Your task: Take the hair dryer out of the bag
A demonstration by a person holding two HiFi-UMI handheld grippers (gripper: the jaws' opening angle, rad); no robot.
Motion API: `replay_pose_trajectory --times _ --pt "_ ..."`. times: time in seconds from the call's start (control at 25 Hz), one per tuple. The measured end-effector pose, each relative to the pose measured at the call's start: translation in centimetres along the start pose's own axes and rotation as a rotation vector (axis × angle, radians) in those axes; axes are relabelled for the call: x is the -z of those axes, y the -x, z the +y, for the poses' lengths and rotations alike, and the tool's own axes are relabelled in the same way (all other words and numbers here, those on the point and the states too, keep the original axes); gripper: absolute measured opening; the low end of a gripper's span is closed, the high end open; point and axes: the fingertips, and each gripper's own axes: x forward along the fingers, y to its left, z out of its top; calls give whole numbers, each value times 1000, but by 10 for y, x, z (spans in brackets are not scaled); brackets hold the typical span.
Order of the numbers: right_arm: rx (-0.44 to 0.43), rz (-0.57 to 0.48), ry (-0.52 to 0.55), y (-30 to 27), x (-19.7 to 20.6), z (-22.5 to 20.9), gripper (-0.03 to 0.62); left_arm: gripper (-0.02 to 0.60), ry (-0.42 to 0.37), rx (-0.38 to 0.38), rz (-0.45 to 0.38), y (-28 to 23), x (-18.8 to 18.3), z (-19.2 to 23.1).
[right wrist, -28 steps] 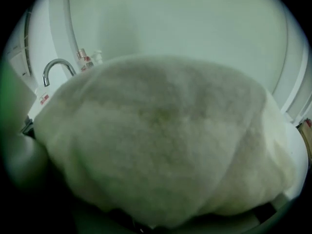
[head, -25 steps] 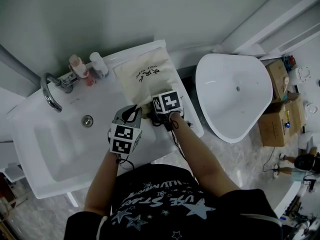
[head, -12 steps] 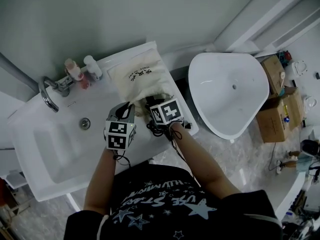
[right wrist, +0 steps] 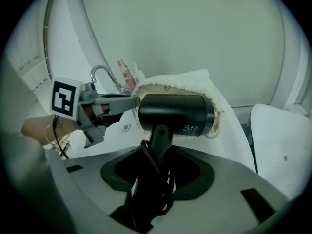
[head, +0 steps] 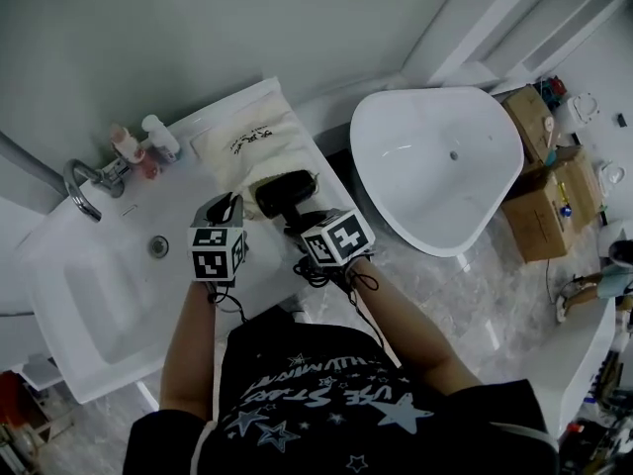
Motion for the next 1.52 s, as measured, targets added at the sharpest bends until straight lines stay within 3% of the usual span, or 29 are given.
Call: replay_pose_trajectory --times 0.2,0.4,0.52,0.68,0.8,1.04,1.28,1.52 --pt "-97 -109 -89 32 18 11 179 52 -28 -41 39 2 5 -4" --pt "-161 -216 -108 63 28 23 179 59 -27 -61 60 7 11 -14" --pt "-210 -271 -120 82 32 30 179 154 -35 -60 35 17 10 -27" --pt "-260 -332 -126 100 35 37 179 172 -57 -84 -13 43 9 -42" --pt "-260 -365 -129 108 35 40 179 170 -44 -81 -55 65 9 -53" --pt "-229 -390 -118 112 39 56 179 170 -102 -44 -87 99 23 -66" --pt "-184 -430 -131 118 35 94 180 136 -58 -16 -157 149 28 -56" --pt "-137 -468 -174 109 41 152 179 132 18 57 -135 202 58 -34"
